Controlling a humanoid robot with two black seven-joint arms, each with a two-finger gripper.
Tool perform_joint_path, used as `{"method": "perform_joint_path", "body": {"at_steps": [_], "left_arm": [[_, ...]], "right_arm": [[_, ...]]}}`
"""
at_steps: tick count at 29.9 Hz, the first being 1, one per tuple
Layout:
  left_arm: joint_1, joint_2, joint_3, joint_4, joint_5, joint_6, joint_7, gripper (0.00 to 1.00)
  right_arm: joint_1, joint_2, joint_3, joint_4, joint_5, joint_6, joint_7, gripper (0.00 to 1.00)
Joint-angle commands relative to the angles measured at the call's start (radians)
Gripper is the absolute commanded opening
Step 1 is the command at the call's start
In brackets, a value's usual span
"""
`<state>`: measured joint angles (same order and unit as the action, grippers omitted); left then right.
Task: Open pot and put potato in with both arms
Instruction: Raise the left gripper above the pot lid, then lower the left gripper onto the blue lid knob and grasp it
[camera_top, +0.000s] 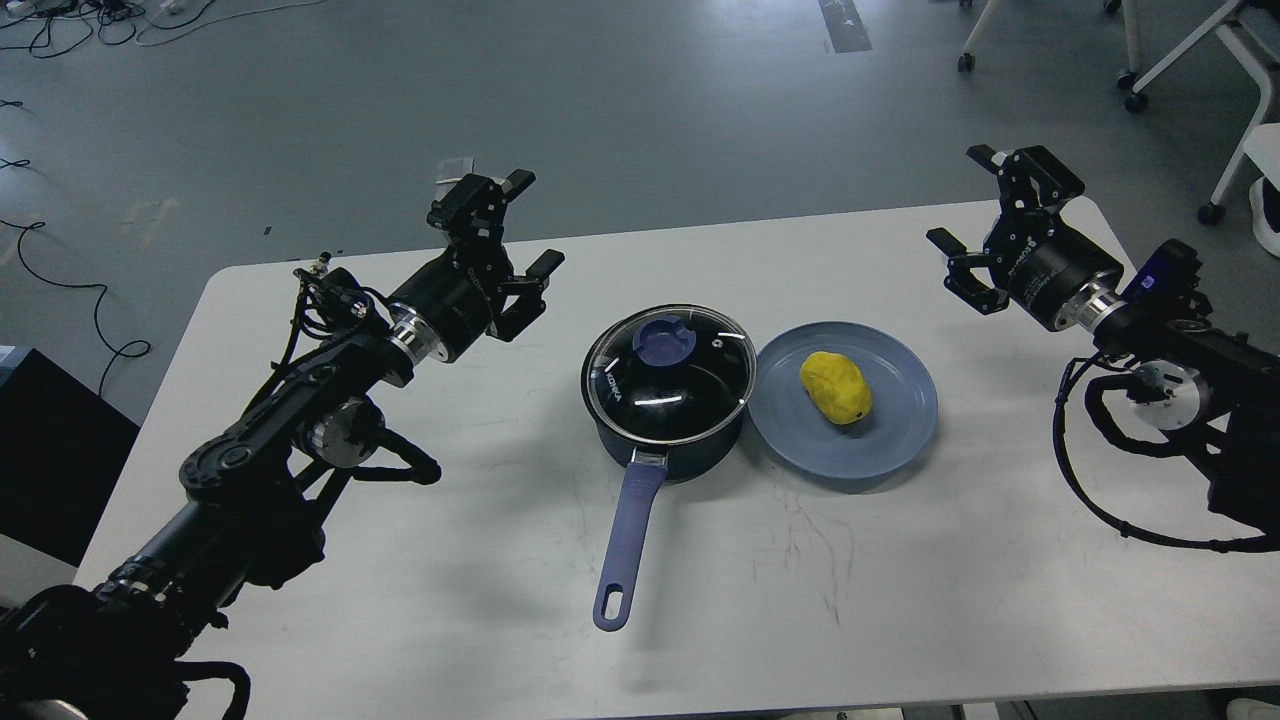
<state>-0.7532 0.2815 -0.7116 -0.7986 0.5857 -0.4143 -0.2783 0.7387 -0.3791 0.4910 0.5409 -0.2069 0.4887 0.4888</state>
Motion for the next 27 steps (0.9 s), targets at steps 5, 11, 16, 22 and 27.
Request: {"method": "perform_joint_path", "body": {"at_steps": [5, 11, 16, 22, 27], "left_arm": [[-0.193, 0.114, 0.17, -0.195, 0.491, -0.047, -0.198, 0.98], [-0.33, 0.111, 0.342, -0.316, 0.969, -0.009, -0.21, 0.98], [-0.367, 0.058, 0.392, -0.297, 1.257, 0.035, -0.21, 0.98], [-0.371, 0.005, 0.458, -0.189, 1.387, 0.09, -0.21, 0.98], [-0.367, -0.022, 0.494, -0.114, 1.389, 0.107, -0.208, 0.98]], "right_arm": [[0.005, -0.007, -0.002, -0.002, 0.0, 0.0, 0.0, 1.0], [0.004, -0.011, -0.002, -0.002, 0.0, 0.0, 0.0, 1.0], [0.004, -0.012, -0.002, -0.001, 0.0, 0.0, 0.0, 1.0], [0.004, -0.012, -0.002, -0.001, 0.0, 0.0, 0.0, 1.0], [0.004, -0.011, 0.0, -0.001, 0.0, 0.0, 0.0, 1.0]]}}
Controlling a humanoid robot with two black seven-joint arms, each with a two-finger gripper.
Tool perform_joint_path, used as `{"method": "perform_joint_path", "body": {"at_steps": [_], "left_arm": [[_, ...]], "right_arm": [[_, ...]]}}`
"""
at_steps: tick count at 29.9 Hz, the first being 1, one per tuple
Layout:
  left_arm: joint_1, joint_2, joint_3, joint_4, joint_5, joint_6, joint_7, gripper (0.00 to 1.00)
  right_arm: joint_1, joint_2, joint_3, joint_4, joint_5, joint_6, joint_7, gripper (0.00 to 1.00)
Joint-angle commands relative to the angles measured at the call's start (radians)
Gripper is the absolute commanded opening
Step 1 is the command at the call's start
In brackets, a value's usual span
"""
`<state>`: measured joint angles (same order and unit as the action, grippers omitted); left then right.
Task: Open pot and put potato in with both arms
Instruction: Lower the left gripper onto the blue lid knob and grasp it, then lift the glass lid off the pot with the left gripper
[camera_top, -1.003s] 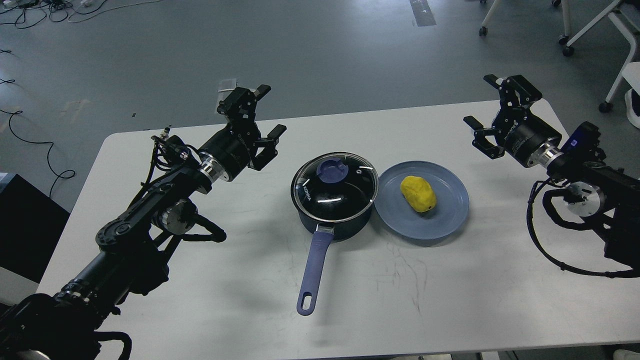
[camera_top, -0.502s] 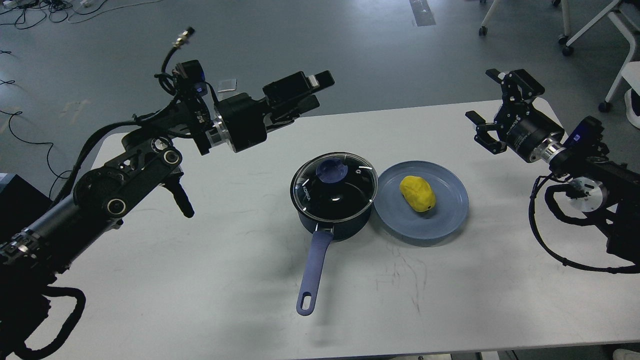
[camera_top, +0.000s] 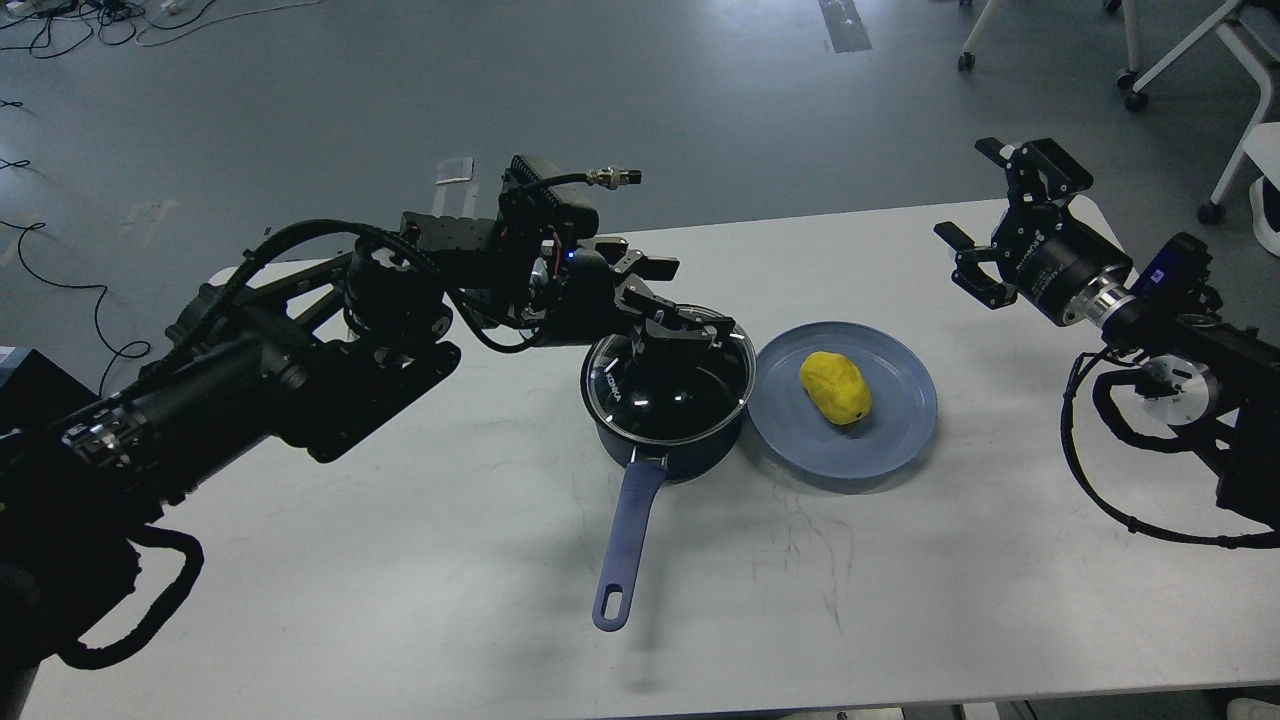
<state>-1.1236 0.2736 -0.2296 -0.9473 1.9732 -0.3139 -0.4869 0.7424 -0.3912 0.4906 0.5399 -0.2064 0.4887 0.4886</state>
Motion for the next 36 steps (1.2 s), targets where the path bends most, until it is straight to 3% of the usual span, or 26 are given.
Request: {"method": "perform_joint_path", "body": {"at_steps": [1, 15, 22, 26, 28, 29, 36], "left_arm": [[0.008, -0.019, 0.012, 0.048, -0.001, 0.012, 0.001, 0.98], [0.033, -0.024, 0.027, 0.068, -0.008, 0.015, 0.001, 0.98], [0.048, -0.024, 0.035, 0.07, -0.008, 0.015, 0.002, 0.93], [0.05, -0.024, 0.041, 0.07, -0.007, 0.015, 0.002, 0.79], [0.05, -0.025, 0.041, 0.07, -0.008, 0.015, 0.002, 0.67], [0.048, -0.025, 0.041, 0.07, -0.008, 0.015, 0.004, 0.54], [0.033, -0.025, 0.039, 0.067, -0.01, 0.015, 0.004, 0.42]], "right_arm": [[0.0, 0.002, 0.0, 0.0, -0.001, 0.0, 0.0, 1.0], [0.0, 0.002, 0.0, 0.0, 0.001, 0.0, 0.0, 1.0], [0.0, 0.0, 0.0, 0.0, -0.001, 0.0, 0.0, 1.0], [0.0, 0.0, 0.0, 0.0, 0.001, 0.0, 0.0, 1.0], [0.0, 0.0, 0.0, 0.0, 0.001, 0.0, 0.0, 1.0], [0.0, 0.0, 0.0, 0.0, 0.001, 0.0, 0.0, 1.0], [0.0, 0.0, 0.0, 0.0, 0.001, 0.0, 0.0, 1.0]]}}
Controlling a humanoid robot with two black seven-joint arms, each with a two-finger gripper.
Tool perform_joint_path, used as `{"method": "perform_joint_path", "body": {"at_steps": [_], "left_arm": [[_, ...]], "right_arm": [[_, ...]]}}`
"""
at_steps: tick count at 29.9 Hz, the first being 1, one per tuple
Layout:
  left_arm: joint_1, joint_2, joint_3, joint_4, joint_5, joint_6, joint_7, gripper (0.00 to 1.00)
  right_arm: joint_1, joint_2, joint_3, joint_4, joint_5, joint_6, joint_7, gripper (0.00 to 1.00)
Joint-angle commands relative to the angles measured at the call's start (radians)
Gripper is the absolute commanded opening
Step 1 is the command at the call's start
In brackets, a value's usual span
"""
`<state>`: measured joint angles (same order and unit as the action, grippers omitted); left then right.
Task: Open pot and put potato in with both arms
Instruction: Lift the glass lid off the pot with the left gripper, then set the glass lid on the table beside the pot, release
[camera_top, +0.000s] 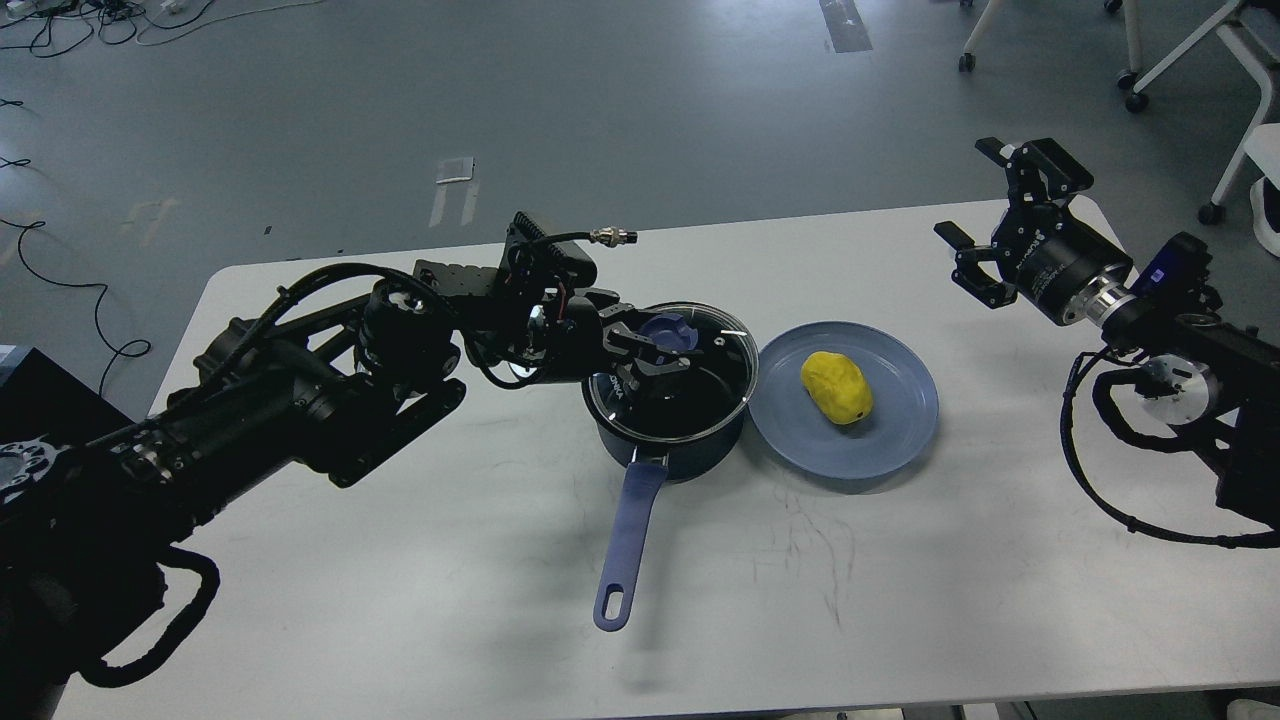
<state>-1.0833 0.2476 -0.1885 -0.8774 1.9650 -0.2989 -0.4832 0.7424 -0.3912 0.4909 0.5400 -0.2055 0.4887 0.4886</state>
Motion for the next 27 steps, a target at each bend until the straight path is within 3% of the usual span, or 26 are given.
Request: {"method": "perform_joint_path", "body": {"at_steps": [1, 6, 13, 17, 20, 27], "left_arm": [[-0.012, 0.001, -0.002, -0.009, -0.001, 0.0, 0.0, 0.42], [-0.062, 0.076, -0.002, -0.072, -0.003, 0.0, -0.005, 0.42], [-0.073, 0.324, 0.003, -0.153, 0.002, 0.0, -0.005, 0.43], [-0.069, 0.433, 0.111, -0.173, -0.001, 0.035, -0.005, 0.43], [-0.037, 0.489, 0.185, -0.164, -0.008, 0.104, -0.005, 0.44], [0.074, 0.521, 0.179, -0.143, -0.009, 0.127, -0.005, 0.45]], "right_arm": [[0.002, 0.0, 0.0, 0.0, 0.0, 0.0, 0.0, 1.0], [0.003, -0.008, 0.0, 0.0, 0.0, 0.0, 0.0, 1.0], [0.028, -0.011, 0.0, 0.0, 0.0, 0.0, 0.0, 1.0], [0.028, -0.009, 0.0, 0.0, 0.0, 0.0, 0.0, 1.0], [0.023, -0.009, 0.0, 0.0, 0.0, 0.0, 0.0, 1.0], [0.02, -0.009, -0.002, 0.0, 0.0, 0.0, 0.0, 1.0]]}}
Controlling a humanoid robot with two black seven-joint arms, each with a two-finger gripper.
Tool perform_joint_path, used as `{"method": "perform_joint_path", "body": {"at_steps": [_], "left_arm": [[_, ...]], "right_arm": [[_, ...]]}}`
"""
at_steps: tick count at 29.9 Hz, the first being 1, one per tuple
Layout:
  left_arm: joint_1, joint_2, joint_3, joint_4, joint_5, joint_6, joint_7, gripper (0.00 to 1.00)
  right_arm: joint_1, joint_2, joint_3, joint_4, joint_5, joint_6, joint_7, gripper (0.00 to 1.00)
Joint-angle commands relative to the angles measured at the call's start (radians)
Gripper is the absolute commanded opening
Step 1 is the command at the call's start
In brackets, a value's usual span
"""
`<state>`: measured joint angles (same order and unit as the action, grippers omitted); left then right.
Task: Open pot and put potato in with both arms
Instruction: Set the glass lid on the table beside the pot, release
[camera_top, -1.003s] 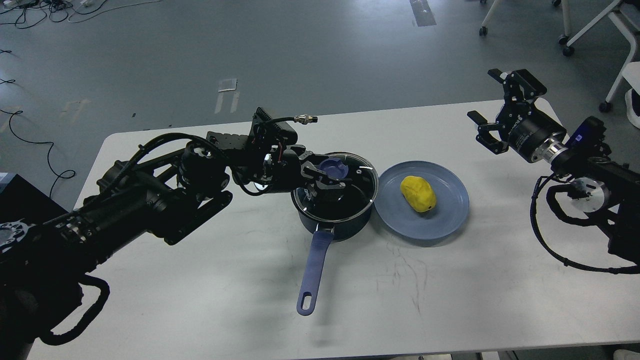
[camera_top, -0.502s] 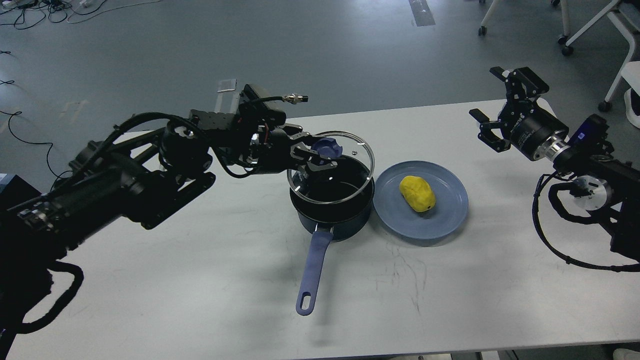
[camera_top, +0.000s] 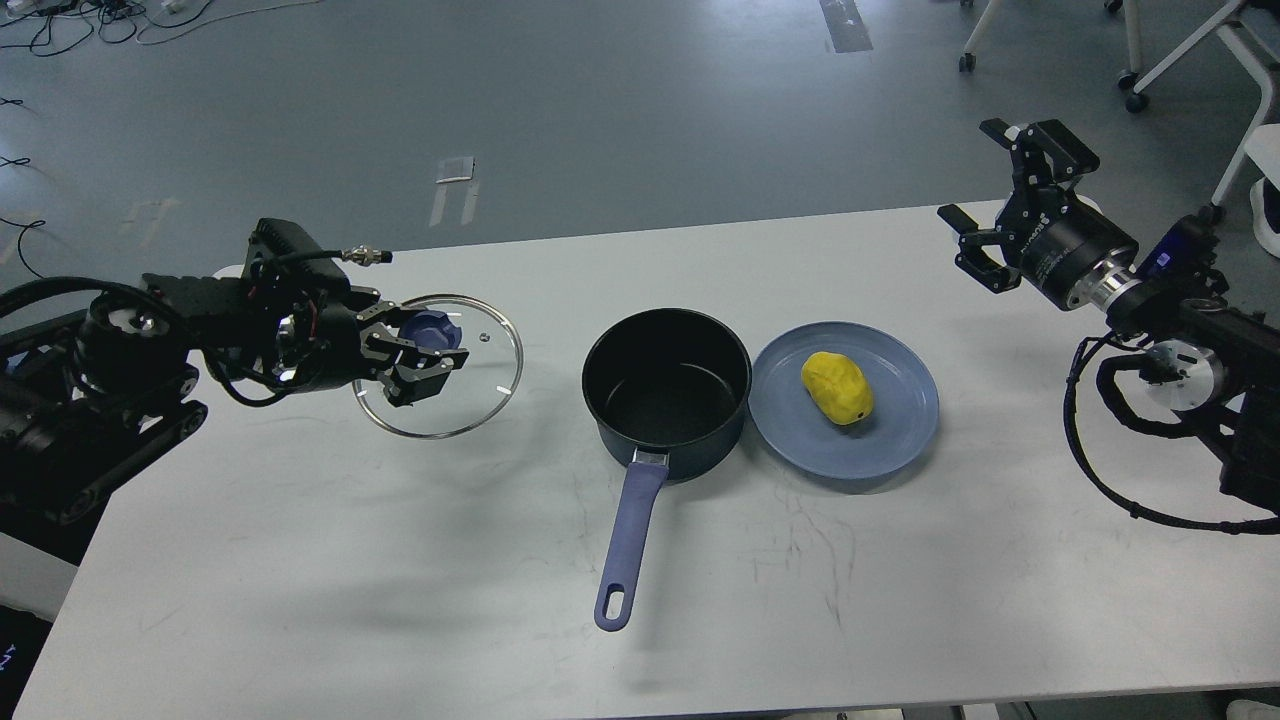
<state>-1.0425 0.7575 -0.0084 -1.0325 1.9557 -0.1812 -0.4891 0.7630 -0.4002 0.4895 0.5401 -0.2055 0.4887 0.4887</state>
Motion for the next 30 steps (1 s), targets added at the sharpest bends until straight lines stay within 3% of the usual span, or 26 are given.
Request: {"method": "perform_joint_path", "body": {"at_steps": [1, 12, 20, 27, 30], "left_arm": [[0.047, 0.011, -0.002, 0.025, -0.001, 0.017, 0.0, 0.45], [0.133, 0.003, -0.005, 0.091, -0.038, 0.069, 0.0, 0.49], [0.151, 0.0, -0.028, 0.1, -0.044, 0.072, 0.0, 0.69], [0.164, 0.0, -0.031, 0.101, -0.044, 0.072, 0.0, 0.78], [0.164, 0.0, -0.031, 0.101, -0.044, 0.072, 0.0, 0.9]], "right_arm": [[-0.001, 0.0, 0.0, 0.0, 0.0, 0.0, 0.0, 1.0], [-0.007, 0.0, 0.0, 0.0, 0.0, 0.0, 0.0, 1.0], [-0.007, 0.0, 0.0, 0.001, 0.0, 0.0, 0.0, 1.0], [-0.007, -0.002, 0.0, 0.0, 0.0, 0.0, 0.0, 1.0], [-0.005, -0.005, 0.0, 0.001, 0.0, 0.0, 0.0, 1.0]]}}
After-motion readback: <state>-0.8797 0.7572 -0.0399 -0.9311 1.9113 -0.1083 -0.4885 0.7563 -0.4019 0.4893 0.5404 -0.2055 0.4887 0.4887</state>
